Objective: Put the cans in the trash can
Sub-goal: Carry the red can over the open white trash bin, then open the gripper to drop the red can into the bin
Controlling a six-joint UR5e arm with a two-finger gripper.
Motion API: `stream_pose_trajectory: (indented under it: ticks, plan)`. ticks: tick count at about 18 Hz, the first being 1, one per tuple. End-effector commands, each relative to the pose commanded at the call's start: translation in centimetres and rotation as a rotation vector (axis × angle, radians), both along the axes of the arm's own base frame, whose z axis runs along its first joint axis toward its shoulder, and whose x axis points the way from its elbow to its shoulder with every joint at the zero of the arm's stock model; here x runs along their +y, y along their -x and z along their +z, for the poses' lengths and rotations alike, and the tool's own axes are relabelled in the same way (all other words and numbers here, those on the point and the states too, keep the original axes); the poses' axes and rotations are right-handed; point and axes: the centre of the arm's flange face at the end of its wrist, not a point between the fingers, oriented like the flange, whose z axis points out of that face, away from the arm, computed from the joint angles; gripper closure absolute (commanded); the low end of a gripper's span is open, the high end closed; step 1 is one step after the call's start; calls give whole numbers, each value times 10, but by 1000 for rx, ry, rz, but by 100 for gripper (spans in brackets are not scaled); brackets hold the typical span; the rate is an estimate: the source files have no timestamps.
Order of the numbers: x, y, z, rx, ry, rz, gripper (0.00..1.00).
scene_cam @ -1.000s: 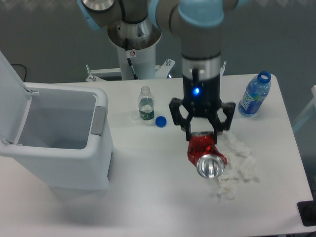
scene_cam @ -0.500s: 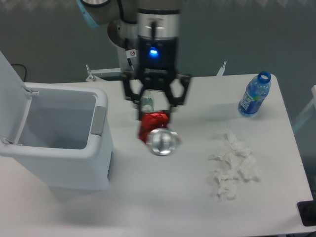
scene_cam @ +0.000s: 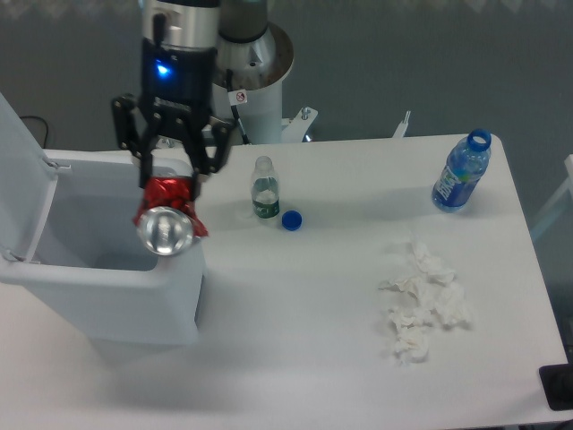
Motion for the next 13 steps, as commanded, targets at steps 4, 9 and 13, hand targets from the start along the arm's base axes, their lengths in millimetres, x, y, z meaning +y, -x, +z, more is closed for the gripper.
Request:
stream_pose_trajectory:
  ticks: [4,9,13]
  plan:
    - [-1,-13,-18,-21,26,-21,37]
    - [8,-23,-26,-29,36,-47,37]
    - [11,-24,-27,-34,34,-52,37]
